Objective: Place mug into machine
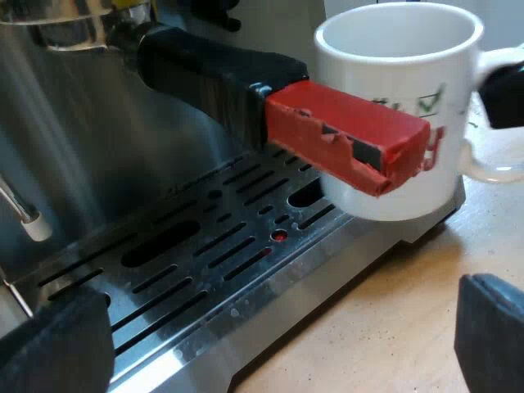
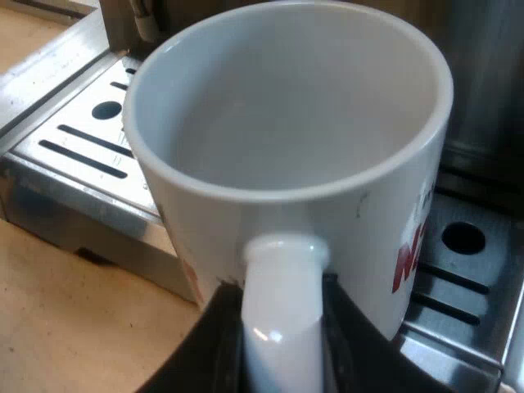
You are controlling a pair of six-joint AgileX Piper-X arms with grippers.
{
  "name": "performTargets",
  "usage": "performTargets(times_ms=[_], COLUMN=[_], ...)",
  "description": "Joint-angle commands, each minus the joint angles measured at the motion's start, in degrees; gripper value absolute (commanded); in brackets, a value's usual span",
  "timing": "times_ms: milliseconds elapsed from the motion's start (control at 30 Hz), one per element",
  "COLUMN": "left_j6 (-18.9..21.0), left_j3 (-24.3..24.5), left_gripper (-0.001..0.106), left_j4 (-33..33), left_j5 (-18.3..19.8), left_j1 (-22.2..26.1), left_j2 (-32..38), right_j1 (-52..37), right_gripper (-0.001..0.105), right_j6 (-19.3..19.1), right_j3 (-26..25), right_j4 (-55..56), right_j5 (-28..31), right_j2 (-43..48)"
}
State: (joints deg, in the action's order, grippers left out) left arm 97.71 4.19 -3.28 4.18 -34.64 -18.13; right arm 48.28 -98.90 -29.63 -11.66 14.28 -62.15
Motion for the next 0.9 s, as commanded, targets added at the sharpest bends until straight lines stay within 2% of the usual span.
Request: performTargets(times_ms=[33,667,733,900], left_j6=[0.2,1.1,1.1,1.1], left_j3=[0.1,0.1,0.1,0.1], left_gripper=[0.085,0.085,0.085,0.085], left_j4=[1.1,1.1,1.1,1.1], left_j5=[-0.7,-0.7,-0.7,-0.7], left_j1=[-0.2,-0.2,-0.2,-0.2], left_j2=[0.0,0.0,0.0,0.0], right_j1=[0.0,0.0,0.0,0.0], right_gripper=[0.000,0.000,0.005,0.038], right_j6=[0.0,0.1,0.2,0.8], right_j3=[-2.1,-12.1,-12.7,-13.2], right_j4=[-6.1,-13.9,-13.9,-14.3], right_j5=[-0.1,-1.5,-1.7,-1.7], right_j2=[-3.4,-21.4,-22.3,-22.8])
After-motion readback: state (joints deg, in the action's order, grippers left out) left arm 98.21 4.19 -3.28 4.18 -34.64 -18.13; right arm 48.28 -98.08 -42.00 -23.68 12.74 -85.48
